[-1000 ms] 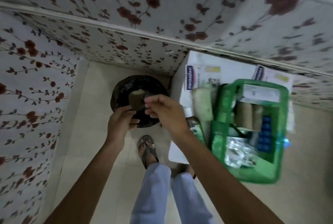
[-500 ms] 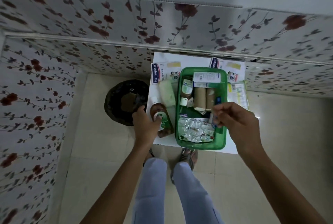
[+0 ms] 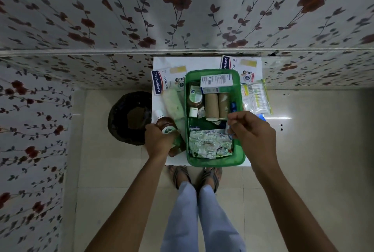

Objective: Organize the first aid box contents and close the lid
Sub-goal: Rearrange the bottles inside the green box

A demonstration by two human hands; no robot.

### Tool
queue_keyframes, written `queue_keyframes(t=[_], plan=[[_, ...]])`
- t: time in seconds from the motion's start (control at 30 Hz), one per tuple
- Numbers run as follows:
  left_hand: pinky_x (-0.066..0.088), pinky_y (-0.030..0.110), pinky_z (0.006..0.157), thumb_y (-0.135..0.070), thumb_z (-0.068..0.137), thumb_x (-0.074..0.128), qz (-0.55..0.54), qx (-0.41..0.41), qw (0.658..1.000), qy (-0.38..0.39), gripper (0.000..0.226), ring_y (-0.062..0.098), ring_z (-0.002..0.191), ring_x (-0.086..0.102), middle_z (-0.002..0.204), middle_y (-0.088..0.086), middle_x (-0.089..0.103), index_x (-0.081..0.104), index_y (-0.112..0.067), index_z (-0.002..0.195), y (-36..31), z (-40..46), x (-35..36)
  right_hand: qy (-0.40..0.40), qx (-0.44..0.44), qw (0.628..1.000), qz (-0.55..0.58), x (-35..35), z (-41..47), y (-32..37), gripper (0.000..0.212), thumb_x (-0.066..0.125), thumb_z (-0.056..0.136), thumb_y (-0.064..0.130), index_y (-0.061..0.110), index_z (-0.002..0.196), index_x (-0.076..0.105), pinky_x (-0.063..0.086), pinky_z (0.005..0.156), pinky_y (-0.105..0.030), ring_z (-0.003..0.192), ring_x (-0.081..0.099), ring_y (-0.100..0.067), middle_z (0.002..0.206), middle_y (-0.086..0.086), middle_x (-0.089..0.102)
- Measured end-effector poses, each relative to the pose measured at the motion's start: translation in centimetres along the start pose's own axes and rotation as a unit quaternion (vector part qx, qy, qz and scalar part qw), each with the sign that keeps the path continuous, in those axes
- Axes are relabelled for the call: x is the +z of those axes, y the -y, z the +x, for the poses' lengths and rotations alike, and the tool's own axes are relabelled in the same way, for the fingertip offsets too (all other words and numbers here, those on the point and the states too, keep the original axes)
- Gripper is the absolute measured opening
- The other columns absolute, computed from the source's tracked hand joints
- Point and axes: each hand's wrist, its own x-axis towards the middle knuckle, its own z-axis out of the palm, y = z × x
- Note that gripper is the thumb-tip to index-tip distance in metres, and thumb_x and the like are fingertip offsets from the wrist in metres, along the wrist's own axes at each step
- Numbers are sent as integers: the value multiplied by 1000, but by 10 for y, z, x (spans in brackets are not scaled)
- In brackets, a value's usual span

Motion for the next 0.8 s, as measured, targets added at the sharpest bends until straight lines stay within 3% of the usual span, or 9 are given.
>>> queue_keyframes(t=[0.17, 0.27, 0.3, 0.37, 0.4, 0.47, 0.53, 0.67, 0.8], plan=[[47, 32, 72, -12, 64, 78, -67, -30, 997, 10, 42, 34, 92, 63, 96, 17, 64, 61, 2, 101, 0, -4, -9, 17, -6, 1000, -13, 2, -6, 4, 31, 56, 87, 9, 38, 78, 63, 55, 79, -48, 73, 68, -22, 72, 2, 69], [49, 32, 71, -13, 68, 75, -142, -44, 989, -5, 35, 34, 89, 65, 97, 17, 68, 64, -3, 100, -5, -11, -33, 20, -17, 1000, -17, 0, -7, 6, 29, 56, 87, 8, 36, 81, 64, 56, 78, -45, 74, 69, -19, 74, -1, 70], [50, 33, 72, -14, 70, 74, -179, -31, 983, 2, 35, 33, 90, 65, 99, 16, 68, 64, -5, 103, -12, -18, -42, 41, -29, 998, -24, 1, -8, 7, 25, 56, 87, 9, 32, 86, 67, 56, 77, -38, 73, 68, -13, 74, 2, 70], [51, 34, 77, -11, 77, 68, -252, 21, 965, 62, 32, 28, 91, 64, 101, 14, 68, 63, -7, 108, -29, -38, -57, 134, -53, 989, -45, 8, -10, 14, 21, 57, 88, 14, 23, 104, 67, 50, 69, -11, 71, 62, 6, 78, 13, 67], [52, 35, 80, -9, 80, 64, -276, 48, 953, 114, 27, 25, 90, 64, 99, 12, 68, 63, -8, 107, -39, -50, -61, 184, -55, 980, -49, 14, -12, 18, 27, 56, 89, 17, 21, 115, 62, 46, 66, -4, 72, 60, 10, 82, 16, 65], [53, 35, 82, -8, 84, 58, -280, 73, 931, 222, 19, 21, 87, 66, 93, 8, 70, 66, -12, 100, -57, -71, -60, 232, -69, 968, -68, 26, -13, 23, 36, 58, 89, 24, 19, 124, 55, 43, 65, -5, 78, 60, 2, 89, 11, 64], [54, 36, 83, -12, 85, 59, -230, 87, 936, 253, 14, 19, 87, 66, 90, 4, 71, 68, -19, 93, -67, -77, -52, 197, -71, 973, -95, 32, -9, 23, 35, 62, 85, 28, 17, 118, 56, 41, 61, -9, 76, 58, -8, 86, 6, 63], [50, 32, 80, -18, 87, 57, -166, 127, 973, 99, 15, 10, 89, 59, 94, -9, 63, 63, -32, 86, -71, -57, -54, 128, 38, 981, -138, 31, 4, 4, 38, 64, 84, 23, 10, 117, 53, 42, 73, -23, 98, 61, -25, 108, -10, 67], [48, 26, 69, -10, 88, 50, -185, 105, 975, 64, 20, 18, 92, 57, 103, 3, 60, 61, -23, 99, -57, -33, -58, 156, 65, 955, -242, 51, 7, -18, 37, 61, 83, 15, 5, 118, 52, 46, 81, -32, 104, 61, -34, 115, -18, 65]])
